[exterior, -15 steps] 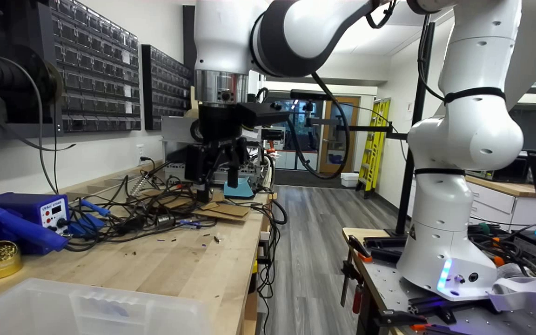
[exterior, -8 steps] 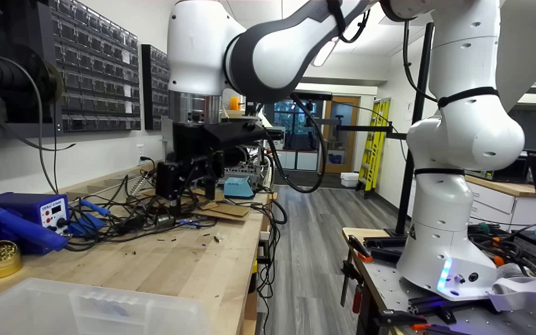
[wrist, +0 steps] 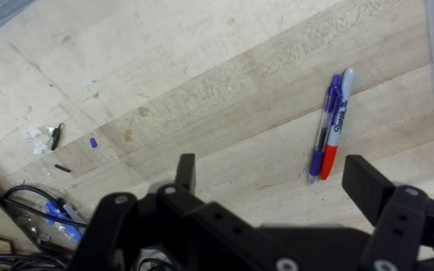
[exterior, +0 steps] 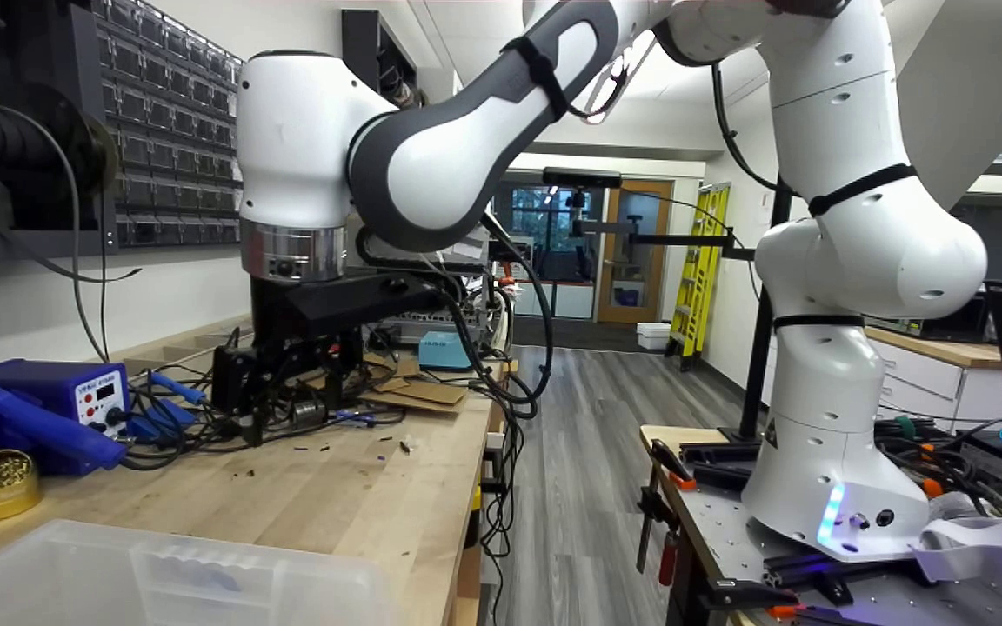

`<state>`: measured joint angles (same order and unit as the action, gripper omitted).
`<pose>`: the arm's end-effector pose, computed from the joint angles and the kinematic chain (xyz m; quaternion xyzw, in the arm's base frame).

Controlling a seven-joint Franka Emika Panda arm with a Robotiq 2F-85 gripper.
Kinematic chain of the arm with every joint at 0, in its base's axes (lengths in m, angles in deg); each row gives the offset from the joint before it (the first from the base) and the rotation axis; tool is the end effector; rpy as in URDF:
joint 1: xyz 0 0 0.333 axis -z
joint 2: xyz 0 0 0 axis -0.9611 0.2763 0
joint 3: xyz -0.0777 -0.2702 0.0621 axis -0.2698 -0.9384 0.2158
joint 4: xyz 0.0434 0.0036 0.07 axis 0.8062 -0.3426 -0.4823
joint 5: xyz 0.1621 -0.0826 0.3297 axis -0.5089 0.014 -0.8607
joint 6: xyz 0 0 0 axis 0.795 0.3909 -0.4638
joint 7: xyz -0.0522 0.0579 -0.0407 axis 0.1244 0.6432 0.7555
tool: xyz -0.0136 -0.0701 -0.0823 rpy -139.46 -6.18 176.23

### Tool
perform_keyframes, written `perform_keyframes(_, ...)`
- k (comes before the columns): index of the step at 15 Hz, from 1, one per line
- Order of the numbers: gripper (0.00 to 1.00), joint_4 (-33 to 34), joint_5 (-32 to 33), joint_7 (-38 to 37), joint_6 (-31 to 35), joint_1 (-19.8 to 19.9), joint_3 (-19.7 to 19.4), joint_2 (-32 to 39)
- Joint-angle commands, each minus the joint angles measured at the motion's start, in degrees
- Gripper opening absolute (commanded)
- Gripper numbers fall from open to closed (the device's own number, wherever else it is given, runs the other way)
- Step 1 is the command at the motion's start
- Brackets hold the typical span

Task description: Put the pens inside the clear container on the left

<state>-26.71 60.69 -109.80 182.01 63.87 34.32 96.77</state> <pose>0.5774 0.1478 0.2898 0.9640 -0.2448 0.0876 0.0557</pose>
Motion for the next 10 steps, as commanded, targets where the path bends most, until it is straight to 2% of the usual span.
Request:
perform_keyframes(1, 1.00, 5.9, 1.8, -3.9, 1.3, -4.0, -3.2, 5.5)
perform_keyframes(10, 1.00, 14.5, 0.1, -2.5, 2.7, -7.7, -6.1, 14.7)
